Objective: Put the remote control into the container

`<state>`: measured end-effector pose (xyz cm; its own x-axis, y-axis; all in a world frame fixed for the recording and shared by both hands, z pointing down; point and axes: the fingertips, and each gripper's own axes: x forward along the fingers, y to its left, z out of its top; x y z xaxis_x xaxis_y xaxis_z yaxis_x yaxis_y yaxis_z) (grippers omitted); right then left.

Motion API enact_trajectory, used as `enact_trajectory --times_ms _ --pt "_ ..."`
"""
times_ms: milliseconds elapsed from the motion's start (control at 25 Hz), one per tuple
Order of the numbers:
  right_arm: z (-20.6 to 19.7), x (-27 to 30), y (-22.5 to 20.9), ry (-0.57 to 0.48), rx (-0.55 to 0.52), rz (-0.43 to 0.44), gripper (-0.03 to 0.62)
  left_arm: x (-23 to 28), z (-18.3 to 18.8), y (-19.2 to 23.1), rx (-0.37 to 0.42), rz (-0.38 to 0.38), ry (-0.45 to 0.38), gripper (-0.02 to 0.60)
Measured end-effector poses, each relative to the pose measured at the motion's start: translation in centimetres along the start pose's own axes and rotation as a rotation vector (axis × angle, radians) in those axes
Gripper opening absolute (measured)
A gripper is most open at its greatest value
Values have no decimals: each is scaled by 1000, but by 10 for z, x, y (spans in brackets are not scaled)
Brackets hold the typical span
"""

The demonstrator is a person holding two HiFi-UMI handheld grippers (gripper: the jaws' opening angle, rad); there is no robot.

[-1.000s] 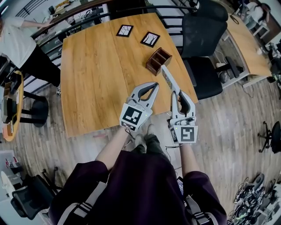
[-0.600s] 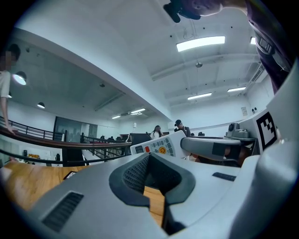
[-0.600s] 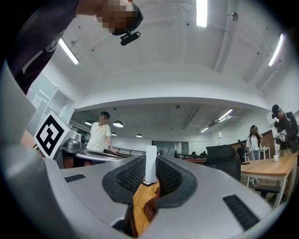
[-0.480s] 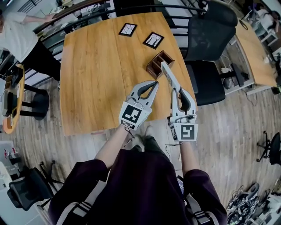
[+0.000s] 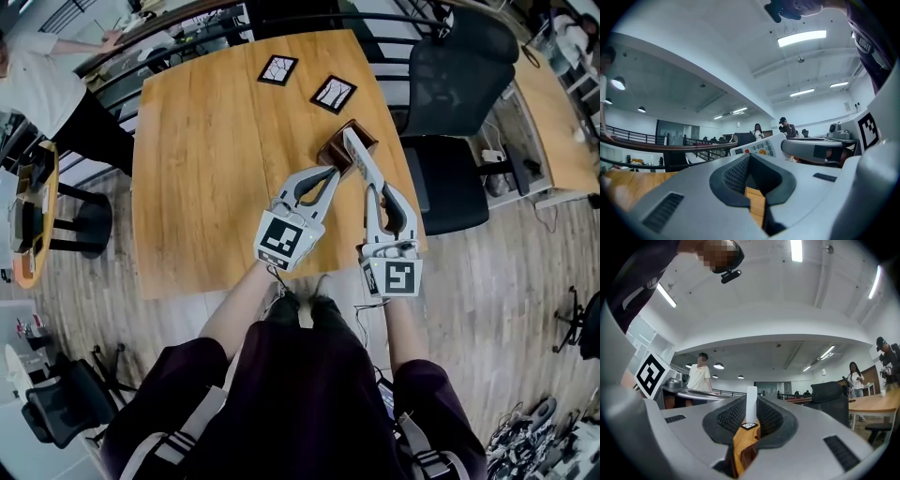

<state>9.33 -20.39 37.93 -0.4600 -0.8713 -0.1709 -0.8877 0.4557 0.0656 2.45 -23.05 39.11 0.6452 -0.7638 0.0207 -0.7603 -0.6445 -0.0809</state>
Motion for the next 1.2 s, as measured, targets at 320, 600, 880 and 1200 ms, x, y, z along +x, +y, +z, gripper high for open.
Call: enact_trajectory --times_ms 320,600,880,1200 --pt "-40 42 5 21 27 -77 83 26 -43 38 -41 -43 16 11" --pt "-88 57 12 105 -19 -70 83 39 -91 59 -87 -69 44 11" --pt "-104 67 13 223 -47 16 83 45 -113 71 -127 -63 53 12" --pt "-159 80 10 493 -125 220 83 43 -132 77 -138 -49 79 11"
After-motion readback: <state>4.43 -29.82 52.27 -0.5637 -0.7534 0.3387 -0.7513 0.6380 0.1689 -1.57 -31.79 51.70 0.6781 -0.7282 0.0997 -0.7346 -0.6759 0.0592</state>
